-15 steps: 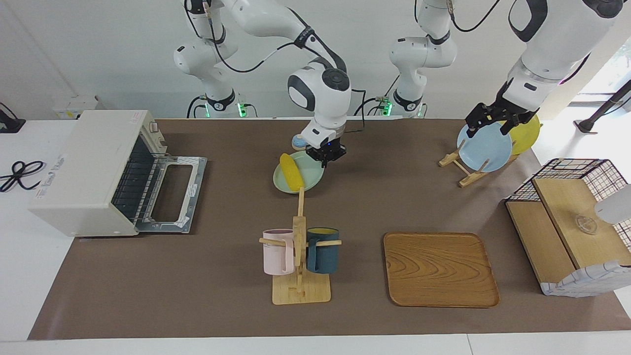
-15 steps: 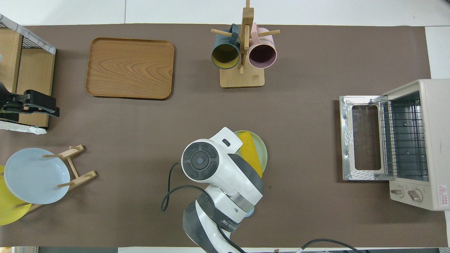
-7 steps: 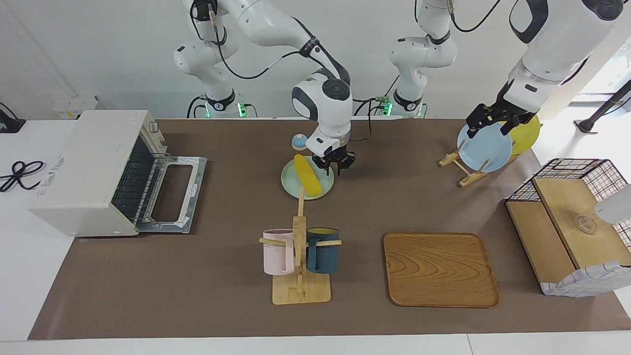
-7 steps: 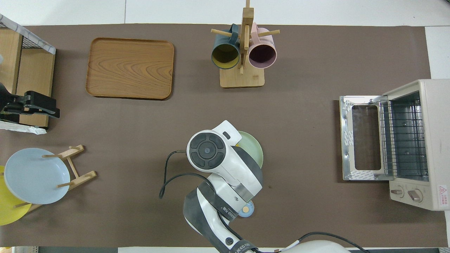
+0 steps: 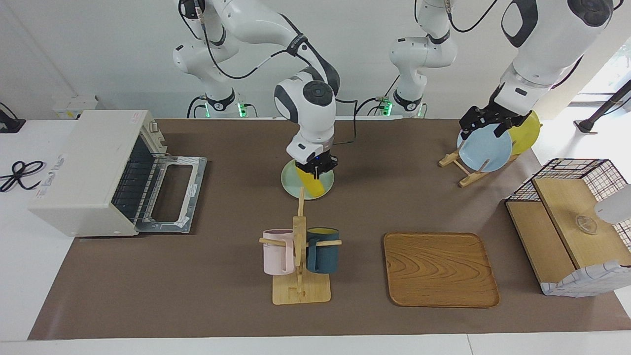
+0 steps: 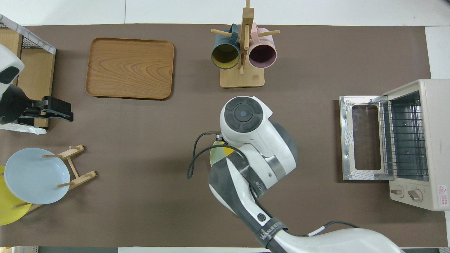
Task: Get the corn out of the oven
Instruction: 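Set the plate down with the right gripper while the left gripper approaches, then grasp the corn with the left gripper while the right gripper withdraws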
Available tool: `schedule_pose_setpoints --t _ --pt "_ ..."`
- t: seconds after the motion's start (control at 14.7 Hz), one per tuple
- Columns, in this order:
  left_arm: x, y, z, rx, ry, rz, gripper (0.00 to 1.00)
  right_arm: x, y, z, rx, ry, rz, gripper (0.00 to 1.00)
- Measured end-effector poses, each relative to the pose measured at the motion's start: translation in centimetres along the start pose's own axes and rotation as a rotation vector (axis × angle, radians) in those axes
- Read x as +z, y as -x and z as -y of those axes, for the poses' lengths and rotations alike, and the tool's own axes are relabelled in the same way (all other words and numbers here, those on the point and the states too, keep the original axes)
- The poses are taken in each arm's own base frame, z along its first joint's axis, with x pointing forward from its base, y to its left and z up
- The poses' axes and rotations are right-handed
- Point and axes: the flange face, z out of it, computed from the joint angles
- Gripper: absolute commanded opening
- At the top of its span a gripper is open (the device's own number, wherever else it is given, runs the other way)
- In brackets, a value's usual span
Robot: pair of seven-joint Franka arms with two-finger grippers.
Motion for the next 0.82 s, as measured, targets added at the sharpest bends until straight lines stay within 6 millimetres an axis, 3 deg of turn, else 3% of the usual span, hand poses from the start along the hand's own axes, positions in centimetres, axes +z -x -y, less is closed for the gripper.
schedule_pose_setpoints --t 0.14,0.27,0.54,0.68,0.82 --pt "1.6 1.0 -3.4 -0.030 0.000 -0.008 1.00 0.2 -1.2 -4.3 0.029 0.042 0.032 0.00" --pt "3.8 2.4 -8.2 -0.067 -0.003 -0.015 1.00 1.2 -1.9 -8.5 0.045 0.084 0.058 0.00" --pt "8.2 5.5 -17.8 -0.154 0.018 -0.060 1.00 5.6 -2.1 -16.6 0.070 0.134 0.076 0.00" --pt "11.3 6.4 -22.3 -0.201 0.037 -0.080 1.00 7.4 -2.6 -21.7 0.056 0.128 0.068 0.00" --pt "15.6 6.9 -27.4 -0.255 0.074 -0.093 1.00 8.9 -2.8 -27.0 0.049 0.110 0.070 0.00"
